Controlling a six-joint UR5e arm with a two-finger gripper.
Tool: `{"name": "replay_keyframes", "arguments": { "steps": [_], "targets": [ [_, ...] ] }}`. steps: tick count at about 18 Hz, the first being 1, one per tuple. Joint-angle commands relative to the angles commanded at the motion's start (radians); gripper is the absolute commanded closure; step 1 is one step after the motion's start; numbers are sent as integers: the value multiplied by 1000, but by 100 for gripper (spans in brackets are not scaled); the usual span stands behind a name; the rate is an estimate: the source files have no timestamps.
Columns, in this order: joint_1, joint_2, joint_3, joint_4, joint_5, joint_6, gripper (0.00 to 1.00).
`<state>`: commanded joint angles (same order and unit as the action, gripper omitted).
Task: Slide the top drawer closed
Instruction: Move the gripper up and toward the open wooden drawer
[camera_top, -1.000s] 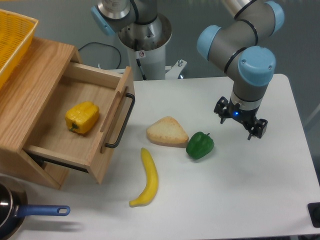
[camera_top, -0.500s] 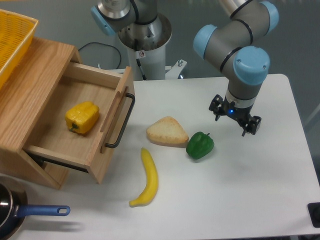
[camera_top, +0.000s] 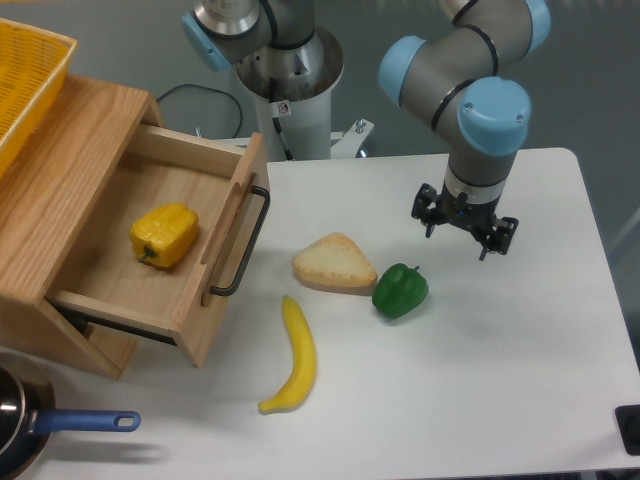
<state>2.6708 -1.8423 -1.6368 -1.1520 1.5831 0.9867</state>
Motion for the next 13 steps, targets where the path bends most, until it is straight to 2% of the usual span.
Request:
{"name": "replay_keyframes", "arguments": {
  "steps": [2, 6, 8, 13],
  "targets": [
    [-21, 0, 21, 0, -11, -26, 66],
    [-58, 18, 25, -3, -44, -81, 93],
    [-69, 23, 26, -3, -67, -94, 100],
    [-80, 35, 29, -3, -114, -120, 100]
  ]
}}
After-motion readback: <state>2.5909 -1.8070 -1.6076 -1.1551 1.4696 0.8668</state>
